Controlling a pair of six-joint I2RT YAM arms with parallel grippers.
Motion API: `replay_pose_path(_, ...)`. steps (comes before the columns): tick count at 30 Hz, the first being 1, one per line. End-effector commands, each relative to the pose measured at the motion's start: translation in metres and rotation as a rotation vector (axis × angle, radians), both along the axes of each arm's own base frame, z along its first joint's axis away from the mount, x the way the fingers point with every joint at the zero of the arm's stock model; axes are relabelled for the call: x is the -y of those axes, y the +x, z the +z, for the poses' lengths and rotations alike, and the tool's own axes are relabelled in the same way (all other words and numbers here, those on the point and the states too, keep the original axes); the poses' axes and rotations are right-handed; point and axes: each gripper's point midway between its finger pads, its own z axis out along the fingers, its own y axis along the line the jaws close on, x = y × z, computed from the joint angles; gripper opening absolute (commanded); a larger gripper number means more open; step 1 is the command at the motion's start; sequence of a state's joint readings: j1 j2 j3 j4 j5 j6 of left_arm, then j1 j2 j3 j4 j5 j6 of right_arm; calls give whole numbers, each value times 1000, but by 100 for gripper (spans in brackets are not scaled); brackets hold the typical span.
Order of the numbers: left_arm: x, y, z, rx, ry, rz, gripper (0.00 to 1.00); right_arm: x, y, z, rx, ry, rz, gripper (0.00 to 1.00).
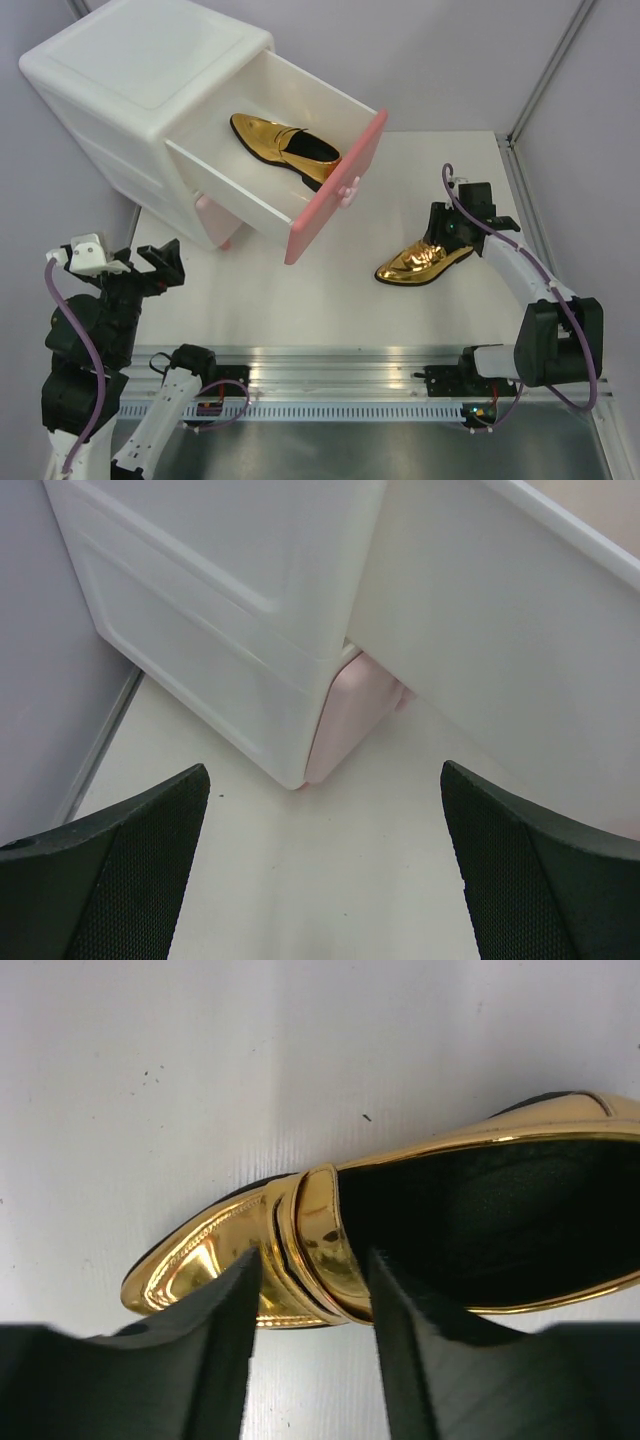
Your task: Place and organize the shoes in the shoe cabinet
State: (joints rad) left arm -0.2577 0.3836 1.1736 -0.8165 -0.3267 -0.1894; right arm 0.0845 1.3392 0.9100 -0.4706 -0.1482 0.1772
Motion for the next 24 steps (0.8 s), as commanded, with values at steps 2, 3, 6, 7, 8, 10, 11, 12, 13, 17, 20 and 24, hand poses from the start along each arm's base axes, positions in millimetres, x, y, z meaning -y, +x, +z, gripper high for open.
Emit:
replay_pose_path(2,5,-6,4,2,-29,-28,100,-20,2,6,15,95,71,33)
replay_pose_path(3,5,-6,4,2,-28,-28,100,-22,2,6,11,101,76,25)
replay_pose_path(6,4,-8,7,9,-28,-29,100,-28,0,8,2,137,88,15)
replay_pose_path(7,3,-9,8,13,-28,-27,100,-29,0,7,-1,140,86,15)
replay_pose_path(8,4,-8,7,8,-28,-27,100,-28,-1,5,-4,137,82,15)
replay_pose_path(10,4,-9,5,6,-29,-30,100,-29,-6,-1,-32,142,87,10)
replay_pose_path(11,4,-9,5,5,-28,-30,100,-30,-9,-5,-45,147,94,8)
replay_pose_path(12,4,-9,5,3,-33,-30,100,-34,-16,-11,-76,172,100,8)
replay_pose_path(13,5,-9,5,5,-33,-33,100,-36,-18,-13,-81,183,105,9)
replay_pose_path(17,5,-8,3,-3,-33,-36,100,-40,-28,-21,-96,217,104,34)
replay_pose_path(20,7,-7,3,-7,-39,-39,100,-41,-33,-29,-130,218,109,45)
replay_pose_path(24,8,-6,2,-11,-46,-44,100,-47,-27,-25,-100,250,129,34)
